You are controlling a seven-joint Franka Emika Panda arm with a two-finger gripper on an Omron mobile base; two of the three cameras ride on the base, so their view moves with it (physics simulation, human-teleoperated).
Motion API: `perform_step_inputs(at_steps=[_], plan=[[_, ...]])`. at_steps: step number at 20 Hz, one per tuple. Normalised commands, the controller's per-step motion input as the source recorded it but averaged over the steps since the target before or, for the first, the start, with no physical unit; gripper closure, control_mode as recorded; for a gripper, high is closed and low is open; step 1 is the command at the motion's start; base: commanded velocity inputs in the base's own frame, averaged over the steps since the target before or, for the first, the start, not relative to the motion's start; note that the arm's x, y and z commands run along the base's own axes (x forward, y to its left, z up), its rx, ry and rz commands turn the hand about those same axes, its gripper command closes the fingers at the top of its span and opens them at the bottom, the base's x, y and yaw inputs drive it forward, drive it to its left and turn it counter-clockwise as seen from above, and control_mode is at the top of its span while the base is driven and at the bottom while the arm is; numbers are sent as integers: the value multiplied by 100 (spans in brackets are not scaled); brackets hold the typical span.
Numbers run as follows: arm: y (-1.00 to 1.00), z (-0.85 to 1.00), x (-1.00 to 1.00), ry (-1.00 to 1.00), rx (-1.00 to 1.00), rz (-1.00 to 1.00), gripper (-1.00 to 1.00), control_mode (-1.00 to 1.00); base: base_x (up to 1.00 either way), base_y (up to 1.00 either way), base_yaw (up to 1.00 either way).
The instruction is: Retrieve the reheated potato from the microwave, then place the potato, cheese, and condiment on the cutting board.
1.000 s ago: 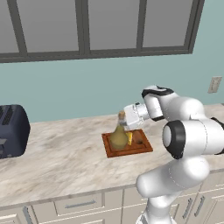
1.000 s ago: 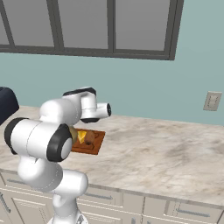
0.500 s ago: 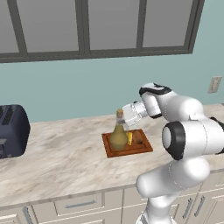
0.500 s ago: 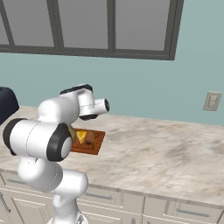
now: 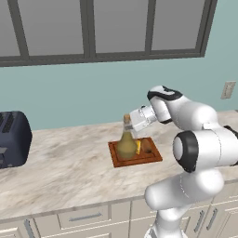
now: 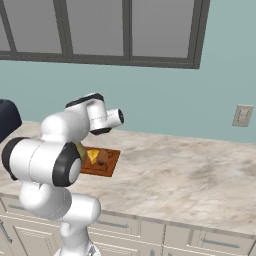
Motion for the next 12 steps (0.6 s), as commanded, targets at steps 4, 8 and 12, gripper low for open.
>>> perform_step_inputs(at_steps=[4,8,12], plan=[[0,-5,-6,0,-3,0,-100,-100,0,0,0],[0,-10,0,-2,-3,0,-100,-100,0,0,0],[0,-3,3,-12,0,0,-100,-100,0,0,0]])
